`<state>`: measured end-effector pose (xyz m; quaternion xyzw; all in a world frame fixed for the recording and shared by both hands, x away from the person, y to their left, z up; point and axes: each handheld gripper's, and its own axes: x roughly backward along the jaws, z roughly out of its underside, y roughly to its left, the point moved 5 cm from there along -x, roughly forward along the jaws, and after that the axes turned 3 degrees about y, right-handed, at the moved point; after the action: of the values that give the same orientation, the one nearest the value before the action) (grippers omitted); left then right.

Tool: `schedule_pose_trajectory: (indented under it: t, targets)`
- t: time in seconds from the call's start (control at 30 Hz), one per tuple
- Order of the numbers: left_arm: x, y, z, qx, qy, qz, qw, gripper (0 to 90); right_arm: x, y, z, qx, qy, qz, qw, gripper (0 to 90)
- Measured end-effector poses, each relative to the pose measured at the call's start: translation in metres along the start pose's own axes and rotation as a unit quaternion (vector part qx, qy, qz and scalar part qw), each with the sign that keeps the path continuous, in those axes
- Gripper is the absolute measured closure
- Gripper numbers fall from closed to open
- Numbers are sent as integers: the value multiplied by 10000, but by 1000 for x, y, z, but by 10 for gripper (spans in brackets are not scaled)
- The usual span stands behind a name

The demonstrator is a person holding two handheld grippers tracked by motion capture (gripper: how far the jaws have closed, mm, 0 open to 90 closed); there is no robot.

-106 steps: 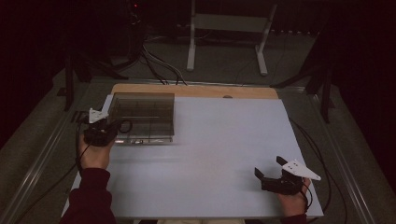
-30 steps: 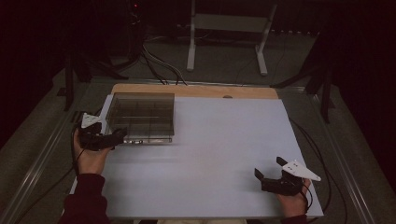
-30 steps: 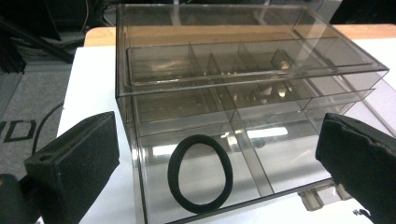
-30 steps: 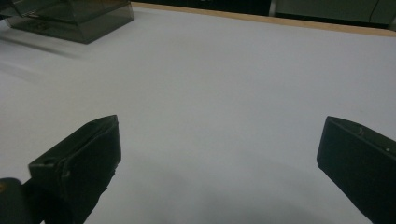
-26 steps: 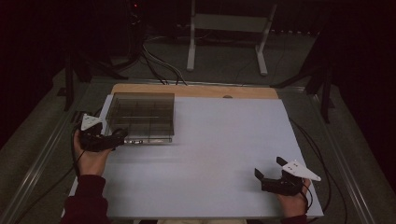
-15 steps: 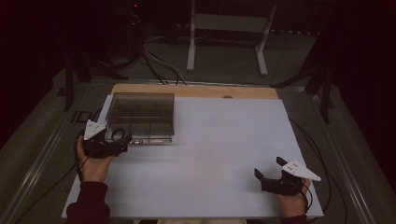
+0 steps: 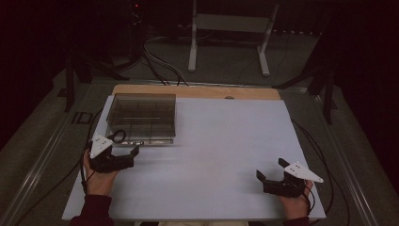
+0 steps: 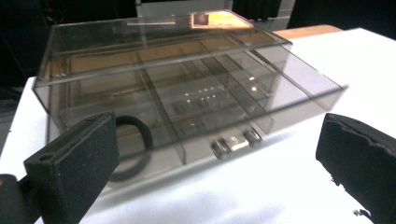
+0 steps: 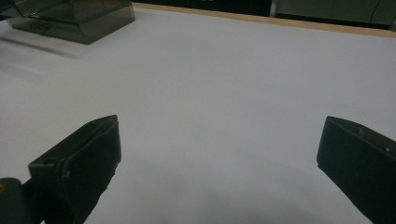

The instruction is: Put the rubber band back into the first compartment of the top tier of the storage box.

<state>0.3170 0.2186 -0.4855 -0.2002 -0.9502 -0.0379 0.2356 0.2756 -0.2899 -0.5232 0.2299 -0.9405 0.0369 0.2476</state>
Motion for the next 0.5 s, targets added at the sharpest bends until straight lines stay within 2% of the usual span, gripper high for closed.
schedule_pose_trajectory:
  t: [0.1, 0.27, 0.37, 0.5]
  targets:
    - [2, -3, 8, 23, -59, 29, 10000, 5, 0, 0, 0, 0, -2, -6, 10000, 0]
    - [2, -9, 21, -69, -92, 106, 9999, 5, -1, 1, 0, 10, 14, -34, 10000, 0]
    - [0, -14, 26, -144, -65, 162, 9997, 5, -1, 2, 0, 23, 1, -52, 10000, 0]
    - [0, -19, 30, -135, -143, 264, 9995, 6, -1, 2, 0, 18, -1, -86, 10000, 0]
